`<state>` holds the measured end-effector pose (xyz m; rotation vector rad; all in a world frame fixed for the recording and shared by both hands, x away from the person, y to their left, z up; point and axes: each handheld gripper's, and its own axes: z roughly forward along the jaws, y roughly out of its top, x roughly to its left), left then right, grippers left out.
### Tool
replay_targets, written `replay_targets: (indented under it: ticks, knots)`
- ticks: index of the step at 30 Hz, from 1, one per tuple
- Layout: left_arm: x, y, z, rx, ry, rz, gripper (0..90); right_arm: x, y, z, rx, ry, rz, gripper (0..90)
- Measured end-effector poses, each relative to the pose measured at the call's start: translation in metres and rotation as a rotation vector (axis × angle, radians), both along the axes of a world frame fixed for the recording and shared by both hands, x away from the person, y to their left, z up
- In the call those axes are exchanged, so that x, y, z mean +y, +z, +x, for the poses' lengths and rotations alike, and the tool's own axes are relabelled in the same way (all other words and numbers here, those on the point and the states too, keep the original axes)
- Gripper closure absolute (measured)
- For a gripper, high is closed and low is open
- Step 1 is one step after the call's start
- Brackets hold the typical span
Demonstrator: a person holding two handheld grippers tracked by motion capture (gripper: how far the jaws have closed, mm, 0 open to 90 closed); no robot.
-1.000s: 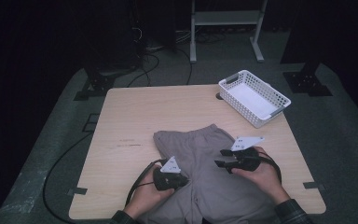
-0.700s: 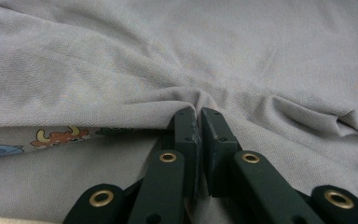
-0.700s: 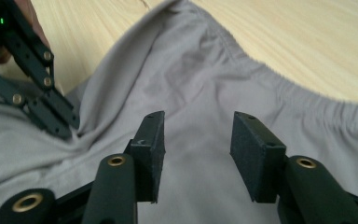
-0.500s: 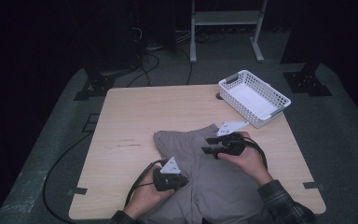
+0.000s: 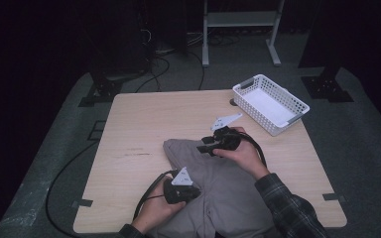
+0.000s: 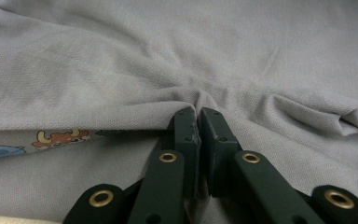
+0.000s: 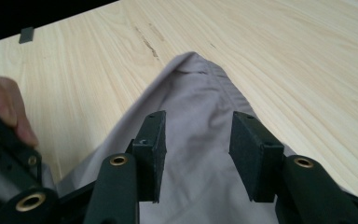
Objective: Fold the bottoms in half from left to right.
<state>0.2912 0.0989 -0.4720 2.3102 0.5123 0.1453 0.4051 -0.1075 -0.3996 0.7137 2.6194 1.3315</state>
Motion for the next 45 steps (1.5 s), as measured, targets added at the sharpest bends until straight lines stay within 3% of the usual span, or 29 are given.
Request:
replay_targets:
  ticks: [3, 17, 23, 30, 36, 43, 45]
  knots:
    - [0.0, 0.0, 0.0, -0.003, -0.003, -0.004, 85.1, 0.014, -0.001, 0.006, 0.013, 0.019, -0.016, 54.2]
    - [0.0, 0.0, 0.0, -0.003, -0.01, 0.0, 85.1, 0.069, -0.019, 0.036, 0.118, 0.1, -0.002, 52.7]
    - [0.0, 0.0, 0.001, -0.003, -0.015, 0.005, 85.1, 0.089, -0.033, 0.044, 0.171, 0.121, -0.019, 51.8]
    - [-0.001, 0.0, 0.001, 0.0, -0.013, 0.0, 85.2, 0.107, -0.046, 0.047, 0.202, 0.128, -0.059, 52.0]
    - [0.0, 0.0, 0.001, -0.002, -0.017, 0.004, 85.2, 0.115, -0.055, 0.049, 0.219, 0.139, -0.111, 61.6]
    - [-0.001, 0.0, 0.001, 0.0, -0.014, 0.0, 85.2, 0.117, -0.057, 0.05, 0.252, 0.153, -0.131, 86.1]
    - [0.0, 0.0, 0.001, 0.003, -0.013, -0.002, 85.2, 0.118, -0.056, 0.049, 0.253, 0.158, -0.146, 88.9]
